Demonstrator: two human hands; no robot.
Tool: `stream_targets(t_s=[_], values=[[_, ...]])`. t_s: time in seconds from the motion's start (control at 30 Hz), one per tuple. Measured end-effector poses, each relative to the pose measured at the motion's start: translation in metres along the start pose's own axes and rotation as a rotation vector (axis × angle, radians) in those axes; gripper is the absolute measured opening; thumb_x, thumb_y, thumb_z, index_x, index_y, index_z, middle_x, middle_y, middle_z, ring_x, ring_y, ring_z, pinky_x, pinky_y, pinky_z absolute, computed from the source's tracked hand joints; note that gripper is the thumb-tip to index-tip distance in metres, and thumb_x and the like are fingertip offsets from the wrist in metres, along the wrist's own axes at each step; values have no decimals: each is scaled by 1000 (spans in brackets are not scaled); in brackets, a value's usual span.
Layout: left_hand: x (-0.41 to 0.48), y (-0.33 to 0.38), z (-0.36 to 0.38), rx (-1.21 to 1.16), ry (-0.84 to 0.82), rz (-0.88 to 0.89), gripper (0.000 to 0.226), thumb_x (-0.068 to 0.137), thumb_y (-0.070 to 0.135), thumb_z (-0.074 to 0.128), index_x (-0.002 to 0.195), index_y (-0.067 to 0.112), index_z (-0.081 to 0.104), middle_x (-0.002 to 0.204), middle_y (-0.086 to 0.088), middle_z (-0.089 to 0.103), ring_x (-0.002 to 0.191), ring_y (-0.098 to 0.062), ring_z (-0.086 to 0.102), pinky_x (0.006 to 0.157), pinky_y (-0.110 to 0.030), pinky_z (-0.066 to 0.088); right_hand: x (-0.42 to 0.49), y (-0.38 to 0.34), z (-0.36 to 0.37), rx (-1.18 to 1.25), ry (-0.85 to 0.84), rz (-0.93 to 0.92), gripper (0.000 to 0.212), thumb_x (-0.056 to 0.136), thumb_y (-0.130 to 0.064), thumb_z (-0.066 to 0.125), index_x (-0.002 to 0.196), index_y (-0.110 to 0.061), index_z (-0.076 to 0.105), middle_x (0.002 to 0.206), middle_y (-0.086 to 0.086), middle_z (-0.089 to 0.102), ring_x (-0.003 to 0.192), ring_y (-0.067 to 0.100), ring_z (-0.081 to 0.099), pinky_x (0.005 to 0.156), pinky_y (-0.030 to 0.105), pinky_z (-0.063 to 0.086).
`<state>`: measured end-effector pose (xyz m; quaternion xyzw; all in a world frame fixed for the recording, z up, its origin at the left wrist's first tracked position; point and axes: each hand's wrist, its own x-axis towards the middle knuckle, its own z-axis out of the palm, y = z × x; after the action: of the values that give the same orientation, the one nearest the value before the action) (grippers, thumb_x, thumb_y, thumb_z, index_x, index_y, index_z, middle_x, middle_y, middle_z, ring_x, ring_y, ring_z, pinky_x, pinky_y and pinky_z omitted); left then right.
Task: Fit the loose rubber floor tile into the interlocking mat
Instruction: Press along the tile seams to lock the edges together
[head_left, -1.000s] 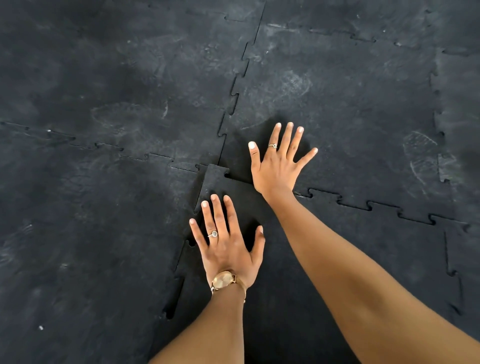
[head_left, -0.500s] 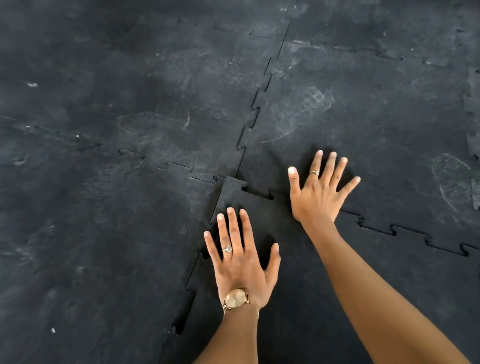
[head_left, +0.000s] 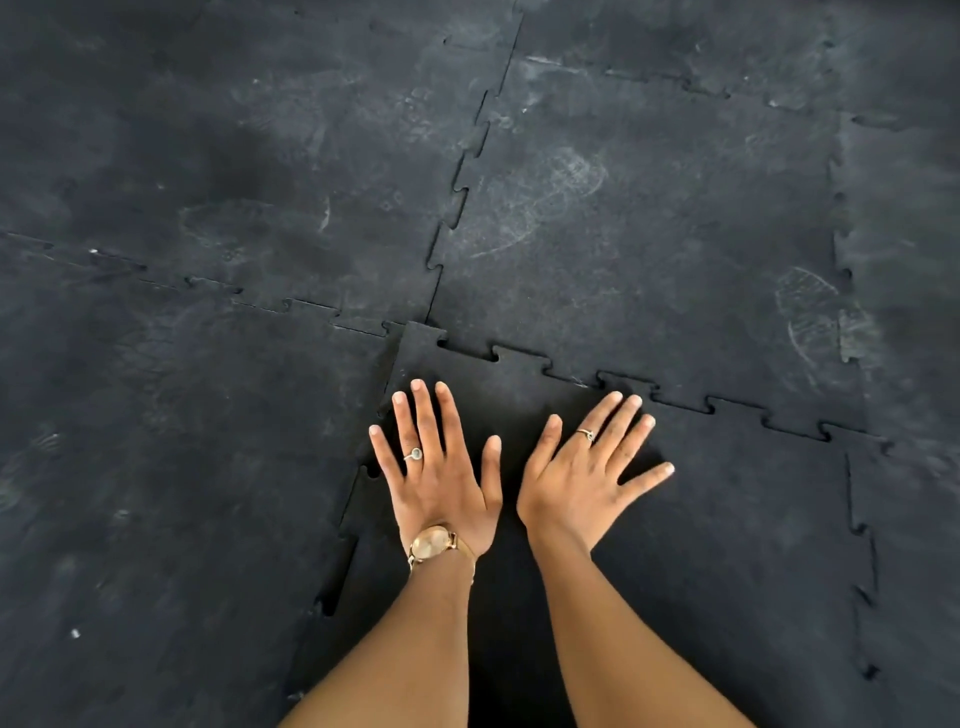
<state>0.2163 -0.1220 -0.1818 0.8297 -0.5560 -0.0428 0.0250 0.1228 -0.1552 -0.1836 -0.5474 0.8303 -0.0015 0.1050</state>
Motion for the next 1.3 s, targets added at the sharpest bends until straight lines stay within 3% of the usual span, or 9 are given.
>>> stream_targets(t_s=[0.23, 0.37, 0.57, 0.63, 0.73, 0.8, 1.07, 1.2, 1.3], values=[[-3, -1, -3, -8, 24, 15, 74, 97, 54, 23, 154, 7, 21, 161, -15, 19, 149, -33, 19, 120, -56, 13, 1, -3, -3, 8, -2, 2, 69, 102, -48, 12, 159, -10, 0, 167, 10, -1, 154, 30, -6, 117, 68, -3], [26, -6, -38, -130, 61, 14, 65, 95, 54, 27, 136, 12, 53, 135, -13, 55, 118, -35, 53, 98, -52, 38, 0, -4, -5, 1, 8, -18, 74, 98, -50, 4, 159, -9, 4, 167, 11, 4, 154, 31, -1, 117, 68, 0], [161, -1, -95, -297, 546, 136, 59, 101, 52, 31, 145, 13, 40, 156, -18, 30, 145, -38, 22, 117, -48, 14, 0, -4, -5, 18, 12, -20, 74, 97, -49, 8, 159, -8, 9, 167, 12, 8, 154, 32, 2, 117, 69, 1], [189, 7, -82, -169, 487, 139, 68, 101, 57, 23, 151, 12, 30, 159, -20, 21, 148, -39, 12, 120, -47, 2, 0, -3, -4, 29, 17, -13, 73, 98, -49, 12, 158, -7, 12, 166, 13, 11, 154, 33, 5, 117, 69, 3], [192, 5, -29, 24, 89, 110, 81, 94, 65, 6, 157, 14, 4, 162, -20, 2, 150, -37, -4, 120, -57, -1, 2, -3, 1, 33, 45, -11, 73, 98, -48, 18, 157, -6, 19, 165, 13, 17, 153, 33, 12, 117, 69, 6], [197, -1, -6, 22, 31, 73, 84, 92, 68, 5, 156, 14, -2, 162, -21, -2, 150, -35, -9, 118, -59, -5, 3, -5, 1, 26, 75, -21, 72, 98, -48, 20, 157, -6, 22, 164, 13, 20, 153, 34, 15, 117, 69, 8], [195, 2, -13, 25, 31, 209, 77, 96, 59, 5, 156, 11, 5, 162, -20, 0, 150, -33, -7, 119, -59, -3, 2, -5, -2, 25, 47, -9, 73, 98, -49, 14, 158, -7, 16, 166, 12, 15, 154, 33, 9, 117, 68, 5], [184, 28, -30, -31, 291, 487, 71, 101, 54, 11, 155, 8, 13, 161, -21, 10, 150, -37, 5, 120, -56, 2, 2, -4, 0, 4, 39, -17, 73, 98, -50, 11, 159, -9, 10, 167, 11, 9, 154, 32, 4, 117, 68, 2], [175, 73, -36, -142, 412, 504, 67, 103, 52, 14, 155, 9, 16, 161, -21, 13, 149, -37, 8, 119, -54, -1, 1, -3, 1, 9, 37, -16, 73, 98, -50, 9, 159, -9, 8, 167, 10, 7, 155, 31, 2, 117, 67, 1]])
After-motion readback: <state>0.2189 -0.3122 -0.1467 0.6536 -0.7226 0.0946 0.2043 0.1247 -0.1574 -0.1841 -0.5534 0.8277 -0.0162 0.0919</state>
